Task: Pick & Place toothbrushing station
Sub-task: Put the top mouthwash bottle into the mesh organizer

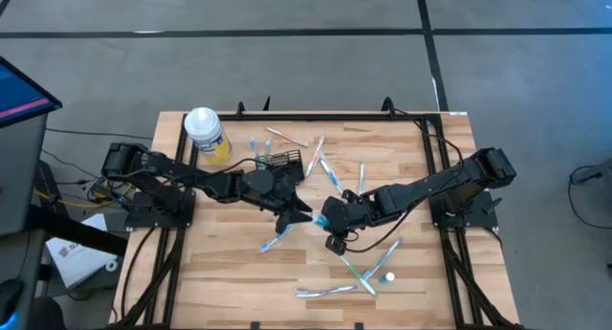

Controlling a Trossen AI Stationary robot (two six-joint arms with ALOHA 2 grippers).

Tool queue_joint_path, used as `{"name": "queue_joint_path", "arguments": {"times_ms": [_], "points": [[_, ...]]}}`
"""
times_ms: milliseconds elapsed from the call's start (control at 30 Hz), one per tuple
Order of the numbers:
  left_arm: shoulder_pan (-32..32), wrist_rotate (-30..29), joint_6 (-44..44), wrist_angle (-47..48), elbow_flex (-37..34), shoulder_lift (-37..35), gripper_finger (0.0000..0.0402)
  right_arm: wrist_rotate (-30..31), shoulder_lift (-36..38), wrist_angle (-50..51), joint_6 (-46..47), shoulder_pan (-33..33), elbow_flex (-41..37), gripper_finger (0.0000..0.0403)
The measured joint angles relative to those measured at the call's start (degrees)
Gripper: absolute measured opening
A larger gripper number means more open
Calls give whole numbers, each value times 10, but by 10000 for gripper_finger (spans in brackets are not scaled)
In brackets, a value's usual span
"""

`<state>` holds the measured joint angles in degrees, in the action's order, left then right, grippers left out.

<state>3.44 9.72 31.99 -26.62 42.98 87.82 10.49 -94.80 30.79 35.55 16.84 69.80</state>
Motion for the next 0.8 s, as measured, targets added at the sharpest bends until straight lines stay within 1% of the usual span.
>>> {"name": "queue_joint_path", "arguments": {"times_ms": [133, 333, 400, 567, 800], "points": [[0, -3, -1, -3, 0, 19, 195, 1, 0, -1, 0, 0, 0, 66], [-1, -5, -1, -67, 0, 51, 209, 1, 0, -1, 0, -1, 0, 66], [-4, -4, -1, -72, 0, 51, 209, 1, 0, 0, 0, -1, 0, 66], [-6, 8, 0, -74, 1, 51, 198, 1, 0, 0, -1, -1, 0, 66], [-6, 9, 4, -86, 9, 81, 173, 1, 0, 1, -2, -1, 0, 66]]}}
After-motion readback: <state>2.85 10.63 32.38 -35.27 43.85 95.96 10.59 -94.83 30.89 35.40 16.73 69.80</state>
